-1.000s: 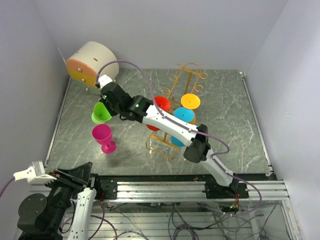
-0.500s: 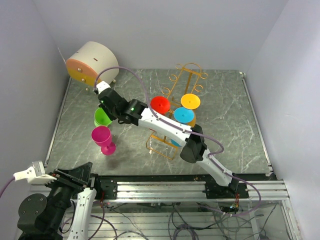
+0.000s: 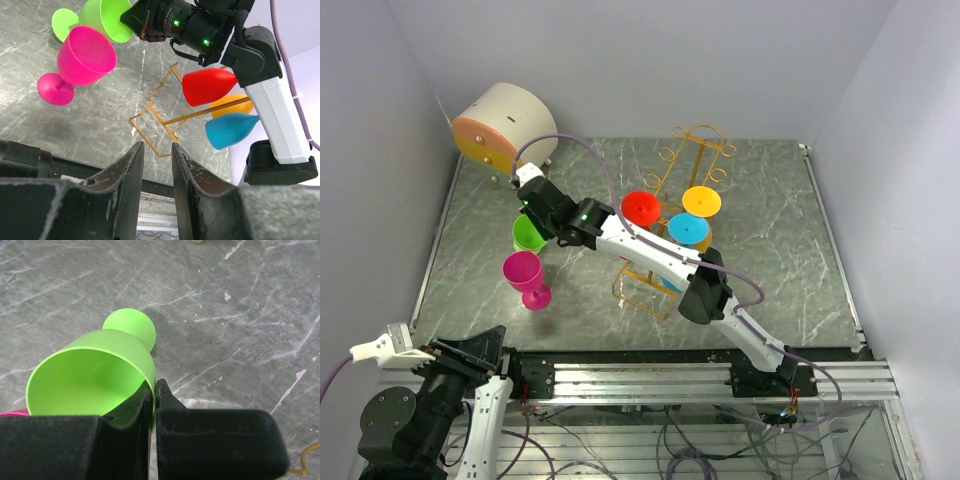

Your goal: Take the wine glass off the wine glass rack

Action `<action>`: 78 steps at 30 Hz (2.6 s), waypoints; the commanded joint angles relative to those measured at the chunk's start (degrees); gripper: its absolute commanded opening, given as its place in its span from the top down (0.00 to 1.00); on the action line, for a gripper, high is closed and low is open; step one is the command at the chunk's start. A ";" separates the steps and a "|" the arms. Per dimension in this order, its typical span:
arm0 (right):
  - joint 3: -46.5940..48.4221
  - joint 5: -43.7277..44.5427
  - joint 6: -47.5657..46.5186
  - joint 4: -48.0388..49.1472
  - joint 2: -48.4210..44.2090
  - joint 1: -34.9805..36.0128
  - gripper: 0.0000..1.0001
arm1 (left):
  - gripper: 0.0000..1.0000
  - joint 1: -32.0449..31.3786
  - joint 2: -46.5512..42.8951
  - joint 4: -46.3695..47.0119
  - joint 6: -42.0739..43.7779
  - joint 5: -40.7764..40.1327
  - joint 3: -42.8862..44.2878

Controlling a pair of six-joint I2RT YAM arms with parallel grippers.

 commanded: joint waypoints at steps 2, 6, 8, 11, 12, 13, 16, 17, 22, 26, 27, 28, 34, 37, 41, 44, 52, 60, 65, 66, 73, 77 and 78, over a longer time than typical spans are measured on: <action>-0.07 0.50 0.69 0.90 0.61 -0.39 0.94 | 0.61 0.89 -0.94 -0.01 0.29 -0.67 -0.49; -0.92 0.11 0.60 2.22 -0.69 -0.32 0.76 | 0.61 1.01 -0.93 0.01 0.19 -0.66 -0.54; -0.99 -0.01 0.56 2.67 -1.33 -0.34 0.70 | 0.61 1.00 -0.90 0.09 0.16 -0.58 -0.60; -0.94 -0.27 0.44 3.48 -2.50 -0.26 0.68 | 0.61 1.06 -0.85 0.18 0.07 -0.41 -0.62; -1.03 -0.20 0.43 3.85 -2.94 -0.25 0.68 | 0.61 1.11 -0.81 0.23 0.07 -0.36 -0.57; -1.19 -0.26 0.31 4.40 -3.43 -0.19 0.67 | 0.61 1.12 -0.79 0.26 0.02 -0.37 -0.50; -1.89 -0.99 -0.16 6.82 -5.38 0.11 0.65 | 0.61 1.28 -0.64 0.19 0.06 -0.44 -0.07; -2.30 -1.64 -0.21 7.88 -6.32 0.31 0.64 | 0.61 1.25 -0.62 0.11 0.09 -0.42 0.05; -3.96 -3.17 -1.05 14.06 -11.87 2.19 0.63 | 0.61 1.30 -0.30 0.03 0.02 -0.47 0.66; -5.90 -4.62 -0.66 16.78 -18.24 3.52 0.61 | 0.60 1.26 0.15 0.09 -0.11 -0.59 1.52; -6.22 -4.50 -0.18 16.57 -19.82 3.76 0.60 | 0.60 1.25 0.23 0.16 -0.11 -0.53 1.75; -6.68 -4.66 0.40 16.19 -21.64 3.95 0.58 | 0.60 1.24 0.39 0.26 -0.11 -0.55 1.95; -13.65 -5.81 6.08 10.39 -34.94 3.42 0.50 | 0.60 1.25 1.61 1.99 0.10 0.62 2.64; -18.30 -5.18 8.78 6.29 -42.17 2.14 0.50 | 0.59 1.25 3.05 3.69 0.93 1.82 3.28; -28.58 2.16 14.41 3.35 -54.45 0.83 0.50 | 0.58 1.29 6.56 6.64 2.19 2.98 4.56; -37.43 5.79 19.98 2.12 -65.13 -1.65 0.49 | 0.56 1.26 9.58 9.73 2.25 5.69 4.70; -45.79 9.47 29.89 -8.33 -77.84 -7.42 0.48 | 0.51 1.25 18.99 17.41 2.35 15.05 5.61; -45.93 11.31 31.70 -13.37 -81.22 -7.44 0.40 | 0.47 1.27 27.79 21.02 2.46 22.55 8.81; -28.09 12.10 21.49 -18.05 -67.66 -7.71 0.39 | 0.48 1.27 30.70 24.27 1.49 23.87 9.31; -21.90 12.86 19.63 -20.31 -63.33 -8.39 0.38 | 0.48 1.25 30.76 24.75 1.35 23.73 9.19; -2.92 -1.47 12.22 -23.00 -47.46 -32.99 0.44 | 0.48 1.25 29.87 24.51 1.11 22.98 8.00; -19.19 -17.62 16.54 -14.61 -54.34 -49.80 0.54 | 0.48 1.26 29.62 22.78 2.00 22.52 8.59; -23.52 -19.97 17.43 -12.51 -56.88 -51.46 0.56 | 0.48 1.26 29.67 22.66 2.09 22.54 8.68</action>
